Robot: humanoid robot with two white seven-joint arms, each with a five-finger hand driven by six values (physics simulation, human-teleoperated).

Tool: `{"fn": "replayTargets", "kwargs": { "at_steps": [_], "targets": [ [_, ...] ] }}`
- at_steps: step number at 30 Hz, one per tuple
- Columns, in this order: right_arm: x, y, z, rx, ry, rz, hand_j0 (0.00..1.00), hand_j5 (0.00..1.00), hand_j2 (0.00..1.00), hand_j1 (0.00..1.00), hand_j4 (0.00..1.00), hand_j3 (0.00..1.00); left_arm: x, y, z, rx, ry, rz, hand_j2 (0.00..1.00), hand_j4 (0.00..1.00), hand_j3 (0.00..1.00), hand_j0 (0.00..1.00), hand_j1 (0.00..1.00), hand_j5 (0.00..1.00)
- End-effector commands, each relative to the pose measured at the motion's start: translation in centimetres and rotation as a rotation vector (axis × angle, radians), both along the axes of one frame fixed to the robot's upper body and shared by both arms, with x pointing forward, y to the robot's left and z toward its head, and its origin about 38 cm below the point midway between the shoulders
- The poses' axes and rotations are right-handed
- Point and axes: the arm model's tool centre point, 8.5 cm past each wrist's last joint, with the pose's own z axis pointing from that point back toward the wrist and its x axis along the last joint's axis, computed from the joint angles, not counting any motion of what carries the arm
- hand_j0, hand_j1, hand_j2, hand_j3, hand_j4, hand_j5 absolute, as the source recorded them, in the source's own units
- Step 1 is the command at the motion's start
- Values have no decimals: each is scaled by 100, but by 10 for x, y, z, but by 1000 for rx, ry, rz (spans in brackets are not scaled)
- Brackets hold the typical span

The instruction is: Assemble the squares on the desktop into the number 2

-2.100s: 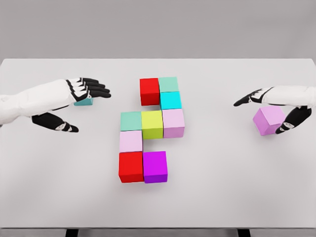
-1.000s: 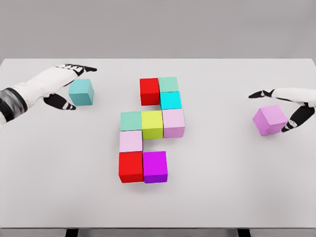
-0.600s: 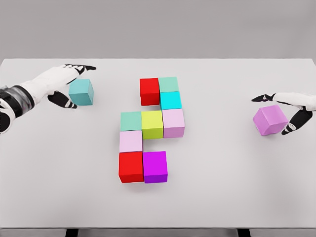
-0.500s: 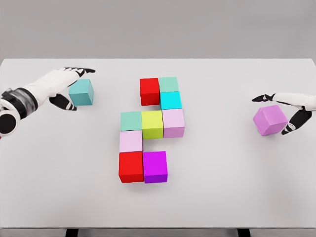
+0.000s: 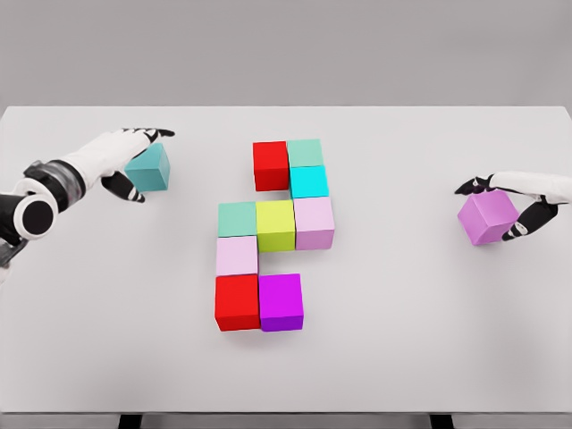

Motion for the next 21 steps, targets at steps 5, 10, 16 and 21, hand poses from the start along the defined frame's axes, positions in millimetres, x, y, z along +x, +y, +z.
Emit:
{"fn": "replayTargets", "kwargs": {
  "at_steps": [5,10,16,21],
  "targets": [
    [0,-3,0,-8,0,-5,74,74,74,74,74,74,3,-1,4,-5,-10,-2,100,100,100,100,100,100],
    [0,-3,0,-10,0,0,69,69,69,69,69,69,8,6,5,1,-13,24,100,100,100,100,100,100],
    [-3,-3,-1,-77,-17,55,71,71,71,71,71,71,17,4,0,-3,-9,38,100,100,100,100,100,100],
    [-4,7,2,-78,-48,136,70,70,70,70,70,70,20,4,-6,-8,3,51,100,100,100,100,100,100]
  ]
}}
